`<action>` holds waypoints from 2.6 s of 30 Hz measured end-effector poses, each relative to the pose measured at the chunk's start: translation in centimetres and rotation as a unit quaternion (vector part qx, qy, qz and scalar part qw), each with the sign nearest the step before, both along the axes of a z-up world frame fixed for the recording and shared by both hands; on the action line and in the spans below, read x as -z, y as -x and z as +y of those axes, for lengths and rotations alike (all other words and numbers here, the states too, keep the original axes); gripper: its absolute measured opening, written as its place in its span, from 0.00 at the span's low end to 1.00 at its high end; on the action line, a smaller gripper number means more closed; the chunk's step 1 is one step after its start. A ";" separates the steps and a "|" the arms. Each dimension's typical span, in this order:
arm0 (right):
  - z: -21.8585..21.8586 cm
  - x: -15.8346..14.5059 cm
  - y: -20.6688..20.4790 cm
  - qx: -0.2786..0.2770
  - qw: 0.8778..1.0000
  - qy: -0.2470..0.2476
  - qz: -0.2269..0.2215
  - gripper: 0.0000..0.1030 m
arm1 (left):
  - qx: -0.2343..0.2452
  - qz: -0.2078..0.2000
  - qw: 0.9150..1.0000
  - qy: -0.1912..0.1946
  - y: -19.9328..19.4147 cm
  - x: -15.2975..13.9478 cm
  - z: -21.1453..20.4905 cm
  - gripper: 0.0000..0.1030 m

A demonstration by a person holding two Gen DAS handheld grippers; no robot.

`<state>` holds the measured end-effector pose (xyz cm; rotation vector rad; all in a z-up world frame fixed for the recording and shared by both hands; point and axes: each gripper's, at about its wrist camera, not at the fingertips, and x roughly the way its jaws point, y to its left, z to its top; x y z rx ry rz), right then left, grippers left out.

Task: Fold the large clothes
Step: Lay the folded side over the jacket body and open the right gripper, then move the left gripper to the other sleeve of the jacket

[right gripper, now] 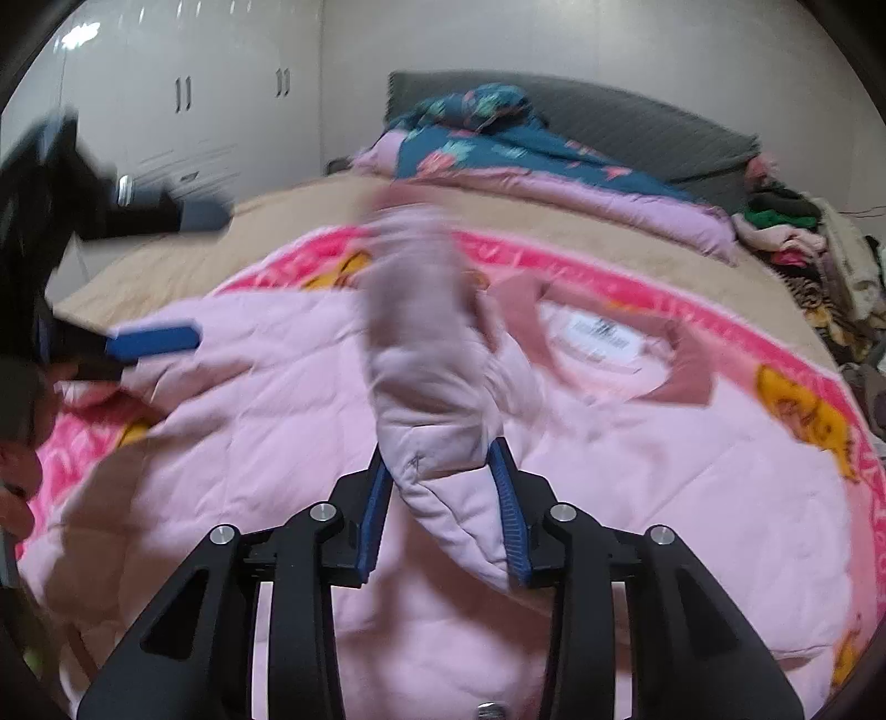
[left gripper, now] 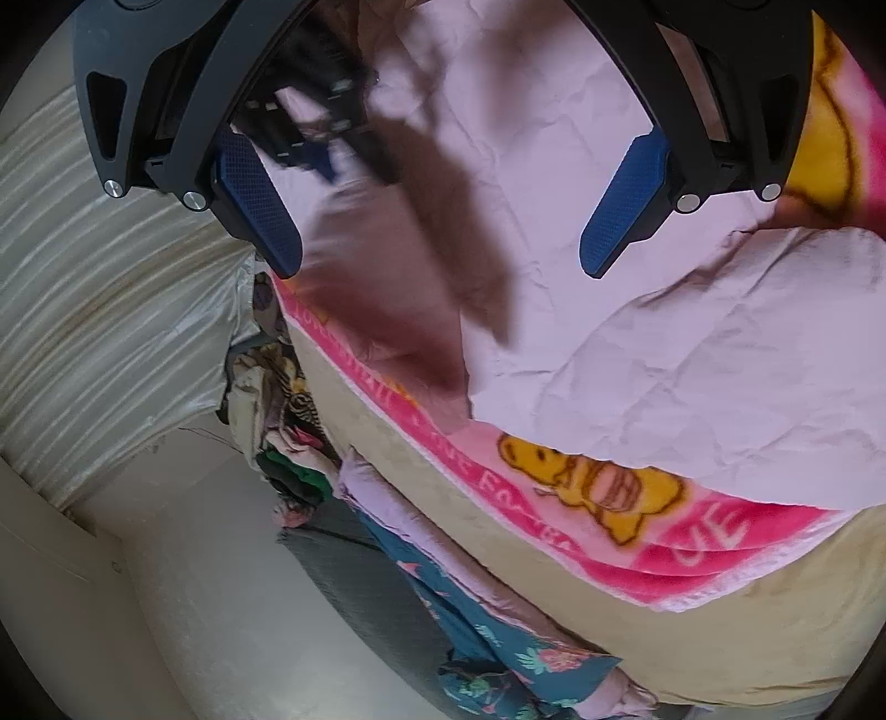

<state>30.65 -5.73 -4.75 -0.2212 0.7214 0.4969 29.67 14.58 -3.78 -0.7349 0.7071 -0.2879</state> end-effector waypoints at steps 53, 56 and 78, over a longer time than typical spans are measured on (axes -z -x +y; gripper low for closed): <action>-21.2 0.4 1.5 0.260 0.960 -0.082 0.065 0.90 | 0.052 0.082 0.968 -0.233 1.0 3.7 -9.2 0.91; -20.4 -0.7 2.7 0.248 0.962 -0.098 0.058 0.93 | 0.034 0.078 0.969 -0.233 1.8 2.9 -8.3 0.91; -9.2 -4.1 6.1 0.154 0.981 -0.109 0.047 0.94 | -0.104 0.104 0.951 -0.273 6.7 1.9 -0.3 0.91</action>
